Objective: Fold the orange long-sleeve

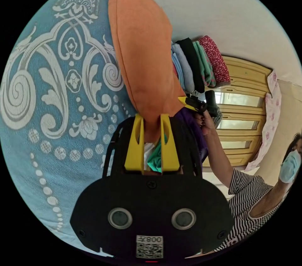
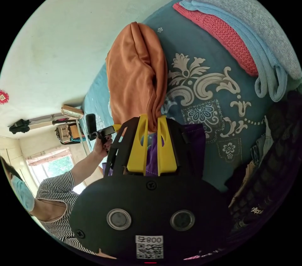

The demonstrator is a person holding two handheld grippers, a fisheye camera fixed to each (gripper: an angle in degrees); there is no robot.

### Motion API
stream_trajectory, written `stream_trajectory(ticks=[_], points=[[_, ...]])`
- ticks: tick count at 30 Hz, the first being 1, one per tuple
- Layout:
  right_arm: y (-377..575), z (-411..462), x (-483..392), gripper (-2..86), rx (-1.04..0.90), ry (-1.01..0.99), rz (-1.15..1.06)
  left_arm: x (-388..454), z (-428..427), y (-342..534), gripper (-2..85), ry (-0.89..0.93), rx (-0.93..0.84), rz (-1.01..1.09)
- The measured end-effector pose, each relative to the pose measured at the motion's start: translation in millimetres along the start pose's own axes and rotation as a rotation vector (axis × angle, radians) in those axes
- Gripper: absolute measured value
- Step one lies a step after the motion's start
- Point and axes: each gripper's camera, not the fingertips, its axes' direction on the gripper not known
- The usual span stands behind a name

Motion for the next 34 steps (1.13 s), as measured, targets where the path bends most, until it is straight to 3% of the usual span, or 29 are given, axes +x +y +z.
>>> stream_trajectory(ticks=[5, 10, 12, 15, 18, 20, 24, 30, 34], points=[[-1, -21, -4, 3.8, 0.016, 0.005, 0.02, 41, -7, 2, 7.2, -0.21, 0.048, 0.053], [14, -73, -55, 0.7, 0.231, 0.205, -0.1, 98, 12, -25, 5.4, -0.331, 0.118, 0.256], [4, -69, -78, 0.5, 0.206, 0.182, -0.193, 110, 37, -43, 4.3, -0.389, 0.082, 0.314], [-30, -32, -99, 0.2, 0.091, 0.299, -0.25, 105, 87, -69, 1.7, -0.562, -0.021, 0.31], [-64, 14, -93, 0.2, -0.133, 0.45, -0.23, 99, 111, -81, 1.1, -0.544, -0.079, 0.309], [-69, 19, -95, 0.1, -0.18, 0.461, -0.247, 105, 116, -80, 1.3, -0.561, -0.105, 0.31], [-46, -29, -118, 0.1, -0.056, 0.466, -0.3, 117, 97, -56, 3.0, -0.518, -0.05, 0.272], [50, -134, -147, 0.2, 0.199, 0.492, -0.356, 100, 35, 41, 7.2, -0.197, 0.159, 0.055], [139, -169, -150, 0.4, 0.182, 0.451, -0.304, 82, 25, 118, 8.6, -0.031, 0.132, -0.096]])
